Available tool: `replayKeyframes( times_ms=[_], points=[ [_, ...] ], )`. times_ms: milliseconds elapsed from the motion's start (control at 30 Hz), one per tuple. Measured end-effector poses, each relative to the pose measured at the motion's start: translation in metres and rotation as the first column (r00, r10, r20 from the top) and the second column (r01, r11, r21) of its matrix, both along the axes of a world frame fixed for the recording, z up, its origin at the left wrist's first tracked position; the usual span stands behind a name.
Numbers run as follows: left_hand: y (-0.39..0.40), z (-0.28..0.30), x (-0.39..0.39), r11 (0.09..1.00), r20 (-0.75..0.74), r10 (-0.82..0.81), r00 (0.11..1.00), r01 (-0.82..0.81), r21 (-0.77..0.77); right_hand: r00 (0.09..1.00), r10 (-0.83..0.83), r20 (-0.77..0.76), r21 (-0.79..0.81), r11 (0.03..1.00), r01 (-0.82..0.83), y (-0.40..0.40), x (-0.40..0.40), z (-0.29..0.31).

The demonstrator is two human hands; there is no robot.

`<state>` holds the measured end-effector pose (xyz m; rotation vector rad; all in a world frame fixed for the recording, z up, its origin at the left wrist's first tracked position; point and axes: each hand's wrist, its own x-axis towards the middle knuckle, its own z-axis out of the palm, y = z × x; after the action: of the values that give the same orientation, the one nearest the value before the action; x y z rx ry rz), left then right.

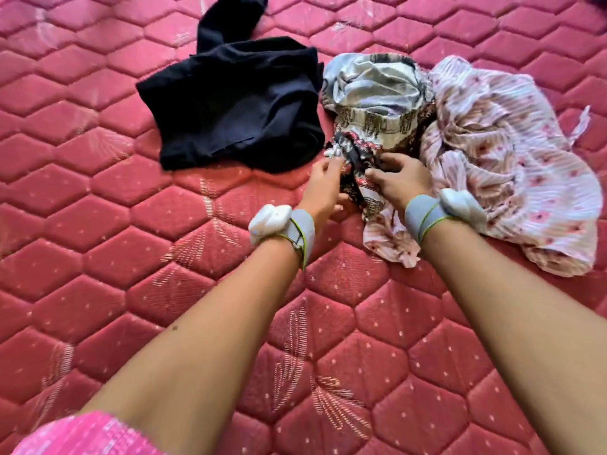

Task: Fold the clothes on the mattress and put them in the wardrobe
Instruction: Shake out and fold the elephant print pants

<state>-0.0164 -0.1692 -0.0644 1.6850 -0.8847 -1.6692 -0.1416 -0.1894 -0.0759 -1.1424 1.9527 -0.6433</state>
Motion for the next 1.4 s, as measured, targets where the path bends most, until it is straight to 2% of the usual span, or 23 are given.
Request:
replayKeyframes(
  times_ms=[100,233,267,367,433,500,533,600,633,667,700,733,767,833,867,900,967,1033,1100,1167,1233,1300,1400],
  points=[
    [0.002,-0.007,0.003,0.999,-0.004,0.04,0.999,-0.04,0.022,0.988,-0.098,0.118,-0.067,0.992,0.106,0.01,0.008,-0.012],
    [0.009,-0.016,0.008,0.996,-0.05,0.054,0.997,-0.05,0.079,0.978,-0.148,-0.146,-0.213,0.97,0.116,0.012,0.009,-0.021],
    [0.011,-0.018,0.009,0.996,-0.05,0.049,0.998,-0.046,0.077,0.978,-0.148,-0.143,-0.197,0.973,0.119,0.006,0.007,-0.019],
    [0.017,-0.019,0.014,0.998,-0.076,0.041,0.996,-0.037,0.053,0.991,0.048,-0.127,-0.116,0.991,-0.063,-0.013,0.007,-0.011],
    [0.018,-0.016,0.019,0.997,-0.136,0.061,0.989,-0.053,0.064,0.985,0.142,-0.103,-0.167,0.973,-0.158,-0.011,0.013,-0.004],
    [0.021,-0.014,0.027,0.991,-0.222,0.122,0.967,-0.105,0.088,0.943,0.303,0.139,-0.141,0.948,-0.284,0.015,0.026,0.006],
    [0.024,-0.016,0.033,0.985,-0.28,0.161,0.946,-0.138,0.098,0.857,0.452,0.247,-0.096,0.892,-0.442,0.034,0.034,0.007],
    [0.04,-0.023,0.051,0.975,-0.298,0.222,0.928,-0.207,0.082,0.631,0.648,0.426,0.058,0.676,-0.735,0.079,0.055,0.006],
    [0.053,-0.029,0.063,0.971,-0.231,0.237,0.944,-0.225,0.078,0.536,0.672,0.511,0.135,0.553,-0.822,0.101,0.065,0.003],
    [0.069,-0.035,0.075,0.97,-0.154,0.239,0.959,-0.227,0.088,0.48,0.657,0.581,0.205,0.453,-0.868,0.12,0.073,0.0],
    [0.086,-0.041,0.086,0.969,-0.101,0.237,0.966,-0.226,0.103,0.465,0.628,0.623,0.262,0.393,-0.882,0.134,0.08,-0.002],
    [0.105,-0.047,0.098,0.963,-0.077,0.25,0.965,-0.24,0.119,0.498,0.6,0.626,0.314,0.39,-0.865,0.145,0.086,-0.006],
    [0.12,-0.052,0.109,0.953,-0.084,0.287,0.954,-0.276,0.124,0.563,0.597,0.571,0.343,0.45,-0.825,0.151,0.091,-0.009],
    [0.143,-0.056,0.127,0.927,-0.103,0.368,0.924,-0.355,0.122,0.755,0.594,0.278,0.29,0.698,-0.655,0.157,0.097,-0.012],
    [0.151,-0.057,0.136,0.915,-0.114,0.399,0.91,-0.388,0.112,0.859,0.502,0.1,0.202,0.835,-0.512,0.159,0.102,-0.011],
    [0.159,-0.057,0.145,0.9,-0.149,0.435,0.888,-0.422,0.11,0.931,0.364,-0.009,0.107,0.926,-0.362,0.161,0.108,-0.008],
    [0.178,-0.05,0.159,0.905,-0.285,0.426,0.859,-0.402,0.14,0.982,0.183,0.041,0.046,0.982,-0.184,0.168,0.125,-0.003],
    [0.2,-0.04,0.177,0.946,-0.399,0.319,0.86,-0.259,0.197,0.969,0.166,0.184,0.156,0.968,-0.195,0.178,0.155,-0.001],
    [0.216,-0.027,0.184,0.953,-0.413,0.237,0.879,-0.128,0.275,0.957,0.153,0.247,0.24,0.947,-0.214,0.184,0.178,-0.005],
    [0.229,-0.016,0.195,0.935,-0.349,0.249,0.903,-0.13,0.33,0.95,0.205,0.235,0.24,0.935,-0.261,0.197,0.195,-0.001],
    [0.231,-0.016,0.205,0.942,-0.234,0.242,0.942,-0.17,0.291,0.921,0.323,0.219,0.177,0.915,-0.363,0.21,0.203,0.017],
    [0.229,0.004,0.213,0.967,-0.186,0.21,0.96,-0.176,0.187,0.848,0.409,0.337,0.139,0.869,-0.475,0.221,0.21,0.052],
    [0.228,0.053,0.217,0.983,-0.165,0.141,0.976,-0.119,0.136,0.656,0.418,0.629,0.115,0.784,-0.61,0.237,0.21,0.13]
  ],
)
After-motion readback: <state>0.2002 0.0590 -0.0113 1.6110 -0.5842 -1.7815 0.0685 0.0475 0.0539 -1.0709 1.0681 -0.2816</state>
